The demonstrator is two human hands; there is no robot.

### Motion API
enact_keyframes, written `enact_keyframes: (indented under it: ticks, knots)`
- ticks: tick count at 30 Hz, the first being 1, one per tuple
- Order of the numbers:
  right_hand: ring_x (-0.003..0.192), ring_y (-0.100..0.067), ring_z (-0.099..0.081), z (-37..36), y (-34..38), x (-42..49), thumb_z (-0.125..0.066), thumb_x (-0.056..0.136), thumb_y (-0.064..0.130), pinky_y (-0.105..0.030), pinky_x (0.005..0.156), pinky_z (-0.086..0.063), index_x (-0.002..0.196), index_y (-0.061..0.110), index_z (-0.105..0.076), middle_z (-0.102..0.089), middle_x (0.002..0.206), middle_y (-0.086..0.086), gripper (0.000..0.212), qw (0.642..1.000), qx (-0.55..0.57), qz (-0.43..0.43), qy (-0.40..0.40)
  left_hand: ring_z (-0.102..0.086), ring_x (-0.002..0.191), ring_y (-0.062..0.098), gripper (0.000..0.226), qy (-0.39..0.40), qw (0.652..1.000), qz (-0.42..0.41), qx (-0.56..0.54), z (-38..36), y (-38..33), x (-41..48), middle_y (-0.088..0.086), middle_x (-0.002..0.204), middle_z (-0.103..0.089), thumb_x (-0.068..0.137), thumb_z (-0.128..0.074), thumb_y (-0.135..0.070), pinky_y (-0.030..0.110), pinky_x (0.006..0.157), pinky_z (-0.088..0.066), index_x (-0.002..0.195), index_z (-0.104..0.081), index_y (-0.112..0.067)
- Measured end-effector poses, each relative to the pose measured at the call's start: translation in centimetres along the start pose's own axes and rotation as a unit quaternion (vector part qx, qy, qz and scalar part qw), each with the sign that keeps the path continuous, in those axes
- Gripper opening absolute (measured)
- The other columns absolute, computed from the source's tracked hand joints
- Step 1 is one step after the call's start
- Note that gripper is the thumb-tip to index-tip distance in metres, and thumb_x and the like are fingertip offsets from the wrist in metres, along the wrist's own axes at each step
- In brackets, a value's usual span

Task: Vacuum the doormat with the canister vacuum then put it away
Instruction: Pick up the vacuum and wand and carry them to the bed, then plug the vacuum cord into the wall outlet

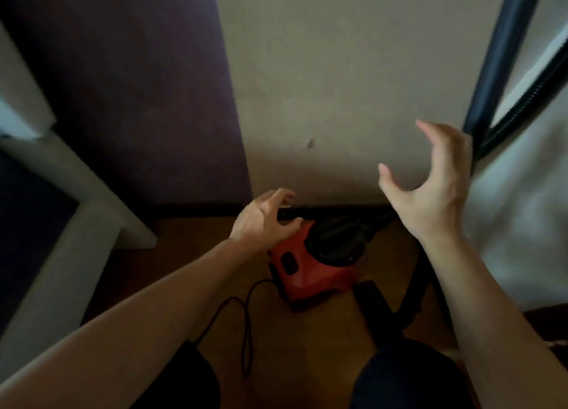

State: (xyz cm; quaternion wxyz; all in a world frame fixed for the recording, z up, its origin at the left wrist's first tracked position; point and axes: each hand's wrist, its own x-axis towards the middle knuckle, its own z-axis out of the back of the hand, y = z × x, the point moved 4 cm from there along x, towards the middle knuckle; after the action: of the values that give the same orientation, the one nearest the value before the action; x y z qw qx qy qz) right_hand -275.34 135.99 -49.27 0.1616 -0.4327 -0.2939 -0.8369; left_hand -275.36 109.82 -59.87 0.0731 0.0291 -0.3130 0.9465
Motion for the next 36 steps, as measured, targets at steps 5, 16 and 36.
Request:
enact_keyframes:
  ticks: [5,16,36]
  knots:
    - [0.115,-0.037,-0.061,-8.1,9.0,-1.7,-0.076,0.084,0.024,-0.051,0.097,-0.051,0.129,0.003,-0.065,-0.062,0.123,-0.018,0.051,0.973,0.104,0.117,0.169,-0.061,0.109,0.009,0.05,-0.004,0.994,0.073,0.082,7.1,7.5,-6.2,-0.01,0.122,-0.062,0.087,-0.066,-0.052,0.035,0.087,-0.056,0.13,-0.053,-0.03]
    - [0.115,-0.018,-0.06,-21.8,23.7,-20.0,-0.06,0.092,0.044,-0.04,0.102,-0.048,0.133,0.023,-0.06,-0.06,0.126,0.001,0.046,0.784,0.196,0.267,0.525,-0.056,0.115,0.007,0.038,0.051,0.947,0.316,0.015,9.1,21.9,-26.9,-0.009,0.129,-0.058,0.091,-0.067,-0.036,0.033,0.098,-0.051,0.127,-0.056,-0.03]
    - [0.108,-0.029,-0.065,-19.9,40.9,-47.1,-0.071,0.089,0.039,-0.048,0.091,-0.051,0.125,0.021,-0.065,-0.066,0.122,-0.007,0.04,0.425,0.248,0.573,0.655,-0.059,0.112,0.025,0.039,-0.043,0.751,0.659,-0.006,-4.3,22.1,-63.7,0.004,0.124,-0.059,0.096,-0.057,-0.04,0.031,0.084,-0.048,0.127,-0.06,-0.017]
